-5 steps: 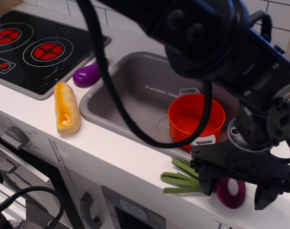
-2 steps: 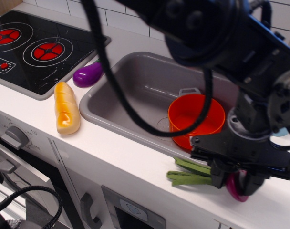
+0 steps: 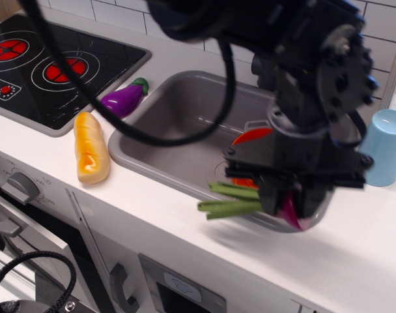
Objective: Put beet in pot sink
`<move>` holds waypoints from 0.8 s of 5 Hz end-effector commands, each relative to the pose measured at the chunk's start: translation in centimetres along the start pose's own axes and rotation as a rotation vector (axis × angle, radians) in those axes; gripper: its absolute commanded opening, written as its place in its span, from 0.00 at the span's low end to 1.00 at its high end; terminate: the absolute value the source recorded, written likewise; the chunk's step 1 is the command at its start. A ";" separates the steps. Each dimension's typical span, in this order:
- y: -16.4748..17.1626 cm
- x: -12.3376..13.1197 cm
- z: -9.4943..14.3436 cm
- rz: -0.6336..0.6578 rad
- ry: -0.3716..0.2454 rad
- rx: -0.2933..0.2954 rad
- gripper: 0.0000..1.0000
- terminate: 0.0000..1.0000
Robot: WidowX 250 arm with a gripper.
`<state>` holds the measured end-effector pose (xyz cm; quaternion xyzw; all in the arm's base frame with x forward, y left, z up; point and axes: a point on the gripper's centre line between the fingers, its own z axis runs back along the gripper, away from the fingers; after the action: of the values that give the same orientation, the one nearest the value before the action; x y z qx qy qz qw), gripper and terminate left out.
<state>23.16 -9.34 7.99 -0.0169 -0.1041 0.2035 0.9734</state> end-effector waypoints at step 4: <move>0.7 8.2 -4.3 0.241 -0.048 0.126 0.00 0.00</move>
<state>31.22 -5.11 3.69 0.0505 -0.0882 0.3276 0.9393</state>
